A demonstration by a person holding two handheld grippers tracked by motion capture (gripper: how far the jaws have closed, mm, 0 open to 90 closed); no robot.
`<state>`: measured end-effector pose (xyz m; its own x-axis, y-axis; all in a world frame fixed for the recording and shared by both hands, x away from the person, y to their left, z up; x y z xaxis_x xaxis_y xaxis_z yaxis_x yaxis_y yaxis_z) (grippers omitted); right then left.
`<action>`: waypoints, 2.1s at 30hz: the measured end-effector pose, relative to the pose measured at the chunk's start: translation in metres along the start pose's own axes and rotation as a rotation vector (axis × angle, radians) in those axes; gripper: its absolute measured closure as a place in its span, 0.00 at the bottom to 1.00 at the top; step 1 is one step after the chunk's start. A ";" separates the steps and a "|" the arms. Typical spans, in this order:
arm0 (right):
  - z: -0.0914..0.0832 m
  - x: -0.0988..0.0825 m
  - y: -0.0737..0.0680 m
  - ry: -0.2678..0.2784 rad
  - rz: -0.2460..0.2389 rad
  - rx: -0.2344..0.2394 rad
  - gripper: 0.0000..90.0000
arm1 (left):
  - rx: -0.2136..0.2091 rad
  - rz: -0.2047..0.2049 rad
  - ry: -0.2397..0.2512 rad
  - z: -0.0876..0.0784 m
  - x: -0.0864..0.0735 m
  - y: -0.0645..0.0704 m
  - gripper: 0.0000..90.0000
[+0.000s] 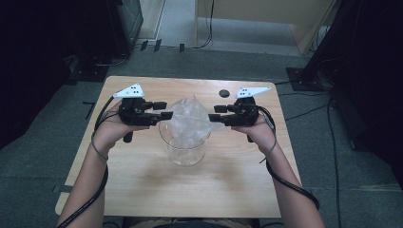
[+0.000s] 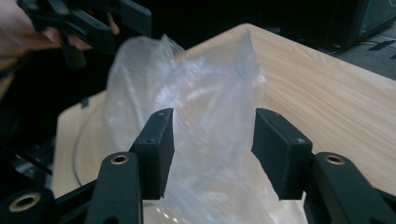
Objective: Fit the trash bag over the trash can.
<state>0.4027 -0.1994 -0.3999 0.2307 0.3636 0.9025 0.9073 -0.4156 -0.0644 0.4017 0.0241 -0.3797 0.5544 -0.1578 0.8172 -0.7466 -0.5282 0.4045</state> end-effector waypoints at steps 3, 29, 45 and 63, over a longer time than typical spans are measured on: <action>0.004 0.003 -0.004 0.009 0.007 0.012 0.53 | 0.005 -0.021 -0.027 0.004 -0.005 -0.002 0.55; 0.019 0.017 -0.032 0.000 -0.116 0.023 0.98 | -0.033 -0.046 -0.056 0.017 -0.008 0.004 0.54; -0.009 0.038 -0.027 0.115 -0.105 -0.026 0.99 | -0.039 -0.037 -0.191 0.021 -0.041 0.006 0.63; -0.009 0.054 -0.053 0.150 -0.140 0.082 0.98 | -0.071 -0.019 -0.111 0.031 -0.018 0.008 0.48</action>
<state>0.3635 -0.1656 -0.3438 0.0515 0.2822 0.9580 0.9538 -0.2982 0.0365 0.3976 -0.0030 -0.4041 0.6031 -0.2421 0.7600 -0.7574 -0.4726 0.4505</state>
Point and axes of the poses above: each handheld gripper's, and its own axes: z roughly forward along the jaws, x roughly out of its top, y roughly to its right, the point moved 8 cm from there along z, roughly forward along the jaws, and after that the axes turned 14 degrees about -z, right-handed, at the moved point
